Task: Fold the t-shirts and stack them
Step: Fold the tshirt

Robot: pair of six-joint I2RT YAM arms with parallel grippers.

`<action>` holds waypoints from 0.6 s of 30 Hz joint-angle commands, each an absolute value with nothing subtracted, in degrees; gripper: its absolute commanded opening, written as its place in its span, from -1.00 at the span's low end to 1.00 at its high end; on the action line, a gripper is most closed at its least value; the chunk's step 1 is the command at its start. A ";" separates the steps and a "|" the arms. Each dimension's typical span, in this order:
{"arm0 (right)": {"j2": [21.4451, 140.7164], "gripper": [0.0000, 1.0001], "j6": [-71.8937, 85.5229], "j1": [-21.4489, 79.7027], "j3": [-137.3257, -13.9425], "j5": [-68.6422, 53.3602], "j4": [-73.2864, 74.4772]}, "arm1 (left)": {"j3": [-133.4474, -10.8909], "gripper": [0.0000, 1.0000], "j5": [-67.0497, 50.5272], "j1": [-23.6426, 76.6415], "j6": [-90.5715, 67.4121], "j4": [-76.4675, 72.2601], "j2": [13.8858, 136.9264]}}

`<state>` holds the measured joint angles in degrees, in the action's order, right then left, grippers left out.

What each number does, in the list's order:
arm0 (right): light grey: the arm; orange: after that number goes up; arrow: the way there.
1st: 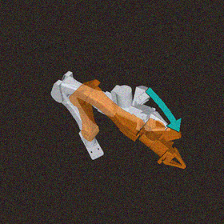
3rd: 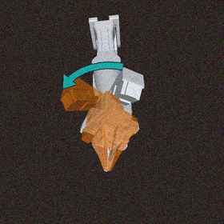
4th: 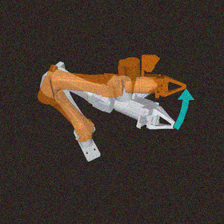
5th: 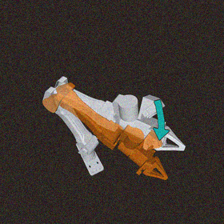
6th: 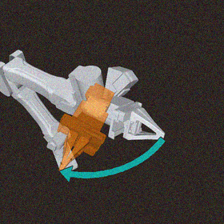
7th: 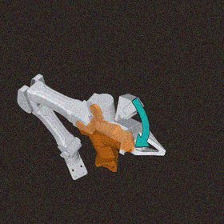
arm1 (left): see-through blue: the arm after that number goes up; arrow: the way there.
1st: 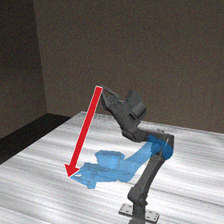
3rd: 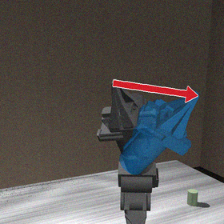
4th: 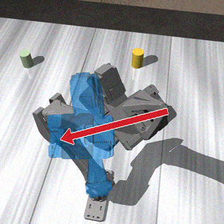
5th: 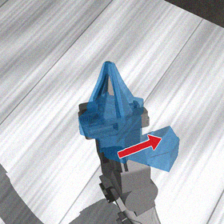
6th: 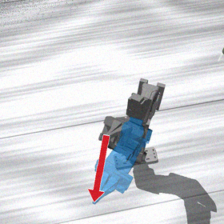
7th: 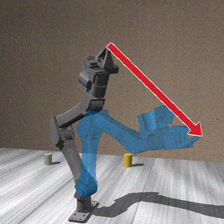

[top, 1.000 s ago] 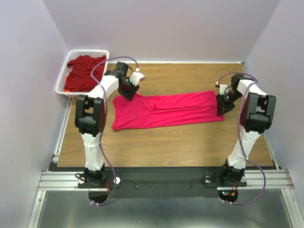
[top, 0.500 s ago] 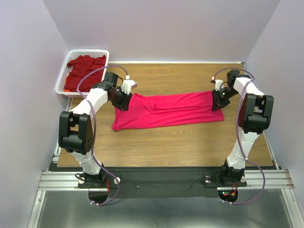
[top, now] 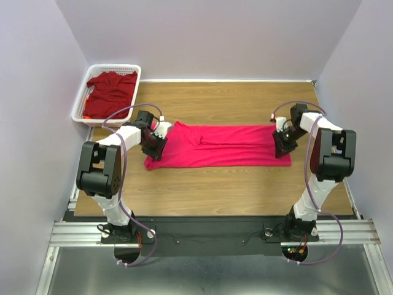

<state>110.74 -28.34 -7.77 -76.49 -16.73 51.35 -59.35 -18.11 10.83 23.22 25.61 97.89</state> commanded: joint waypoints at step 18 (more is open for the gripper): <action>113.81 -0.46 -31.47 -3.96 -90.62 -22.25 59.95 | -83.24 -0.17 -25.40 10.63 14.34 28.75 104.76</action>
<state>109.80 -34.65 -4.03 -89.69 -23.16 61.54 -86.13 -21.15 9.50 19.05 28.21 106.15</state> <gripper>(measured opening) 0.274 0.411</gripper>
